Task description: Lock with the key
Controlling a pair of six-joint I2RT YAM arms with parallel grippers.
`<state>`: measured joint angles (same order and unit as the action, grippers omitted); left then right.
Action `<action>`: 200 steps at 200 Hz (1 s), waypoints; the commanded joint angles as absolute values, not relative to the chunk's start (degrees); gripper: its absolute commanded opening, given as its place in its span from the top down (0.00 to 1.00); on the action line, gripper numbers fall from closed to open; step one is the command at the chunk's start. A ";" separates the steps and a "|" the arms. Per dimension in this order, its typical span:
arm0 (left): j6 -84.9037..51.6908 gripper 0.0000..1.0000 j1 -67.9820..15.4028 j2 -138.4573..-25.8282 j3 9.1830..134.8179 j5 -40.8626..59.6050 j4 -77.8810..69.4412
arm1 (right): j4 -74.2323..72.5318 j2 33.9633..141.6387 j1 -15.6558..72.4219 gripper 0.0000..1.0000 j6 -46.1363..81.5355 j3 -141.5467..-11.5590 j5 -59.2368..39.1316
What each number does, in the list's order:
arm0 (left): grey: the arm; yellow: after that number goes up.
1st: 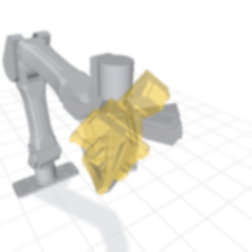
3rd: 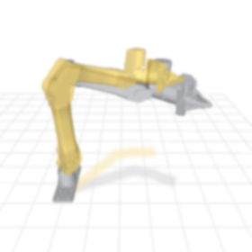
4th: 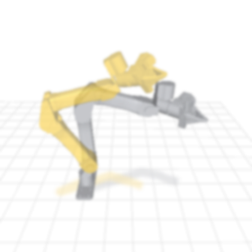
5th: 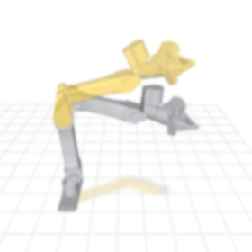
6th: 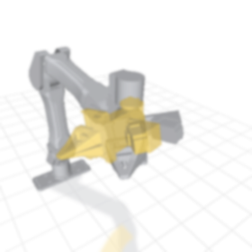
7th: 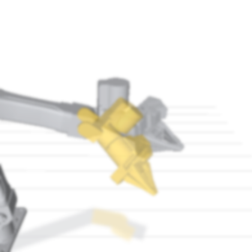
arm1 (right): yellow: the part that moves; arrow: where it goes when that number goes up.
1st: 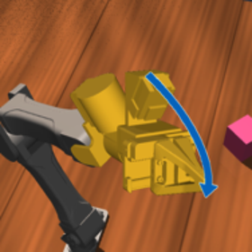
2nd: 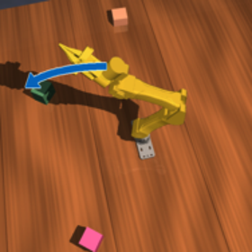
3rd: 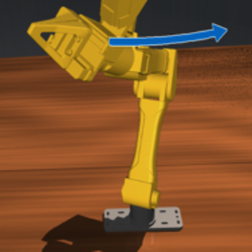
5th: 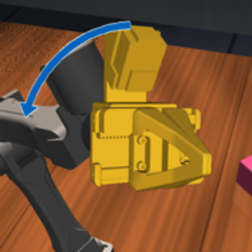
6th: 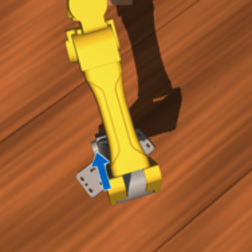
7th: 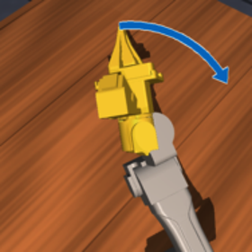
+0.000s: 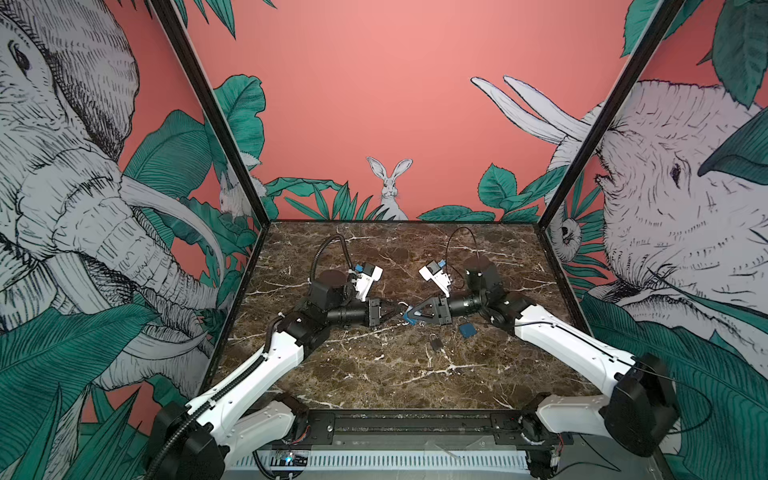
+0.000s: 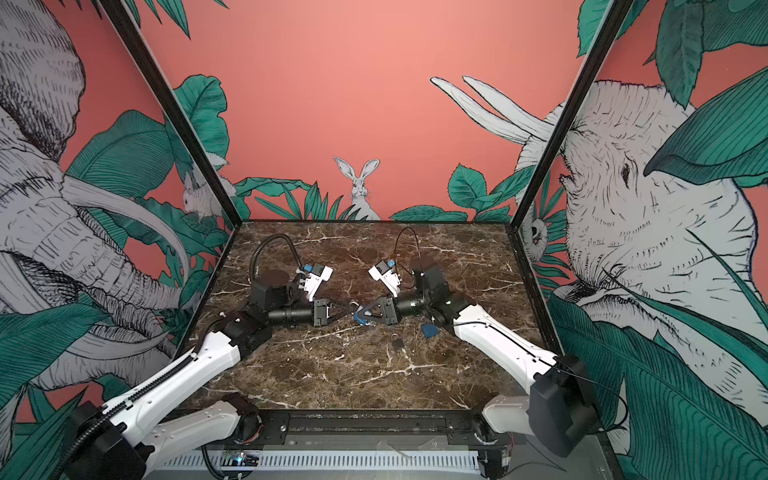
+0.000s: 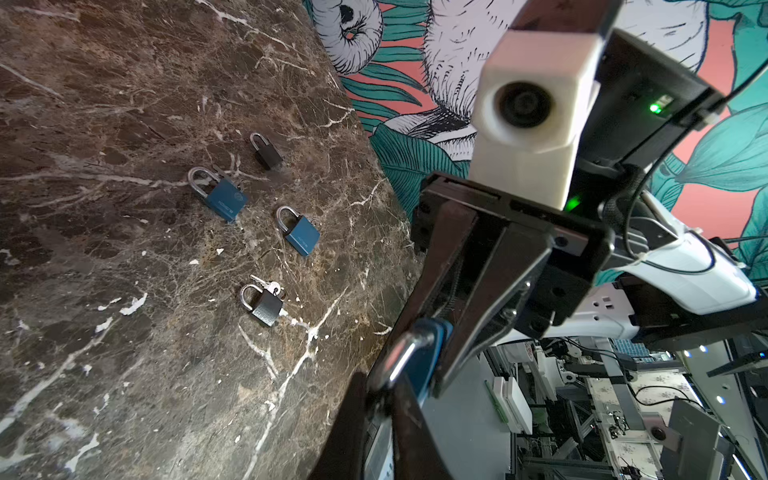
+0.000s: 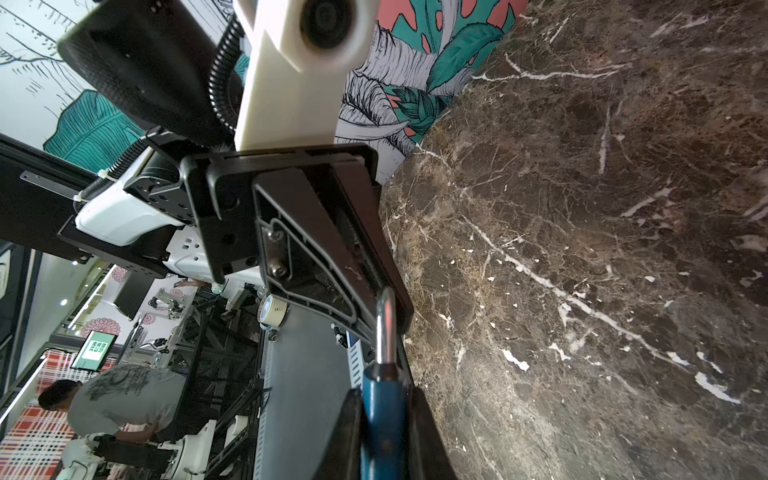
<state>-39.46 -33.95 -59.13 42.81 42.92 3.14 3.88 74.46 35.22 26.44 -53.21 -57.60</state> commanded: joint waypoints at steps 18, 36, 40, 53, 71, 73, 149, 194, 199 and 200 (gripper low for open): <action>-40.11 0.84 -33.76 -59.20 45.67 47.22 1.43 | 2.02 73.75 35.92 1.00 24.70 -54.58 -56.07; -39.66 0.82 -33.07 -59.36 46.01 47.04 1.32 | 1.33 73.91 36.25 1.00 25.25 -54.41 -56.77; -39.71 0.81 -32.77 -59.43 45.95 47.02 1.05 | 0.87 73.98 36.30 1.00 25.63 -54.35 -57.11; -39.91 0.81 -31.91 -59.92 45.92 47.49 -0.04 | -1.17 74.20 36.39 1.00 27.29 -53.90 -58.40; -41.28 0.81 -30.99 -60.88 45.60 48.75 -2.85 | -4.50 74.46 36.43 1.00 30.00 -53.36 -60.04; -41.48 0.81 -30.93 -61.03 45.50 48.84 -3.28 | -4.68 74.56 36.42 1.00 30.20 -53.35 -60.12; -42.30 0.86 -30.76 -62.42 44.33 54.81 -6.37 | -6.32 75.84 36.43 1.00 32.21 -53.79 -61.43; -42.20 1.00 -30.67 -61.44 43.69 53.71 -6.65 | -7.89 76.94 36.65 1.00 33.66 -53.79 -62.03; -42.23 1.00 -30.67 -61.35 43.66 53.50 -6.62 | -7.87 76.91 36.65 1.00 33.67 -53.79 -62.00; -42.25 1.00 -30.67 -61.35 43.63 53.47 -6.60 | -7.85 76.95 36.65 1.00 33.67 -53.84 -61.98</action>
